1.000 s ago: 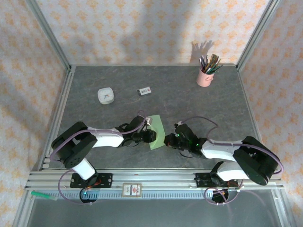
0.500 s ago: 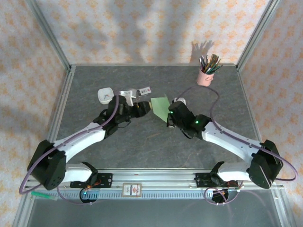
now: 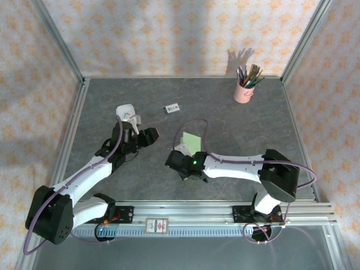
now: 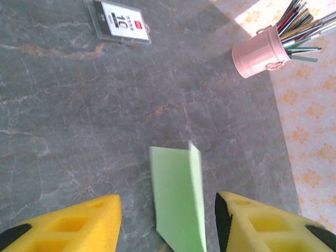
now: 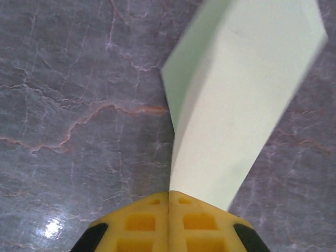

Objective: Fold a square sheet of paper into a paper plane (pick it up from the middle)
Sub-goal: Turn over the paper at the center of the table, then third fold the triangle at the center of the table.

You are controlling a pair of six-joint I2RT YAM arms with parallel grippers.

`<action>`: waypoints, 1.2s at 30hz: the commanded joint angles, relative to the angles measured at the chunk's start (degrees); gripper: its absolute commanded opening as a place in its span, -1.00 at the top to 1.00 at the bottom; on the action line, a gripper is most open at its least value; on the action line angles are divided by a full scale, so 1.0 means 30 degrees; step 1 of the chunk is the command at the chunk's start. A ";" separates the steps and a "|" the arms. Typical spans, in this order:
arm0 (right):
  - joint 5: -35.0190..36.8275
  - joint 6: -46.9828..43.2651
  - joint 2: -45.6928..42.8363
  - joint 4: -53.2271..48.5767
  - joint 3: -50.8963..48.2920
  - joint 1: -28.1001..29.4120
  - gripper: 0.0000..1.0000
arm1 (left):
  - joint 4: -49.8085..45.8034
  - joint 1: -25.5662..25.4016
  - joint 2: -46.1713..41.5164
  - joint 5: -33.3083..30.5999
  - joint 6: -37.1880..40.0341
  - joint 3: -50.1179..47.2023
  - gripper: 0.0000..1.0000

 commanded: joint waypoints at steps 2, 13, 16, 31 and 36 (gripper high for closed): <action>-0.1195 0.0509 -0.0803 0.1364 -0.0615 -0.0001 1.00 | -0.0316 0.0113 0.0646 0.1225 0.0260 -0.0035 0.00; -0.3522 -0.0220 -0.1872 0.4700 -0.2736 -0.0735 0.97 | 0.1071 -0.1084 0.2619 0.2721 -0.0295 0.0581 0.16; -0.3890 -0.0137 -0.2030 0.5707 -0.3292 -0.0898 0.95 | 0.1572 -0.1790 0.4226 0.3321 -0.0672 0.1517 0.27; -0.3989 0.0537 -0.2296 0.7962 -0.4709 -0.1419 0.94 | 0.1163 -0.3693 1.1793 0.3740 -0.0032 0.6713 0.40; -0.4437 0.0464 -0.2229 0.8514 -0.4801 -0.1710 0.90 | -0.0372 -0.3772 1.3334 0.3307 0.1198 0.8104 0.40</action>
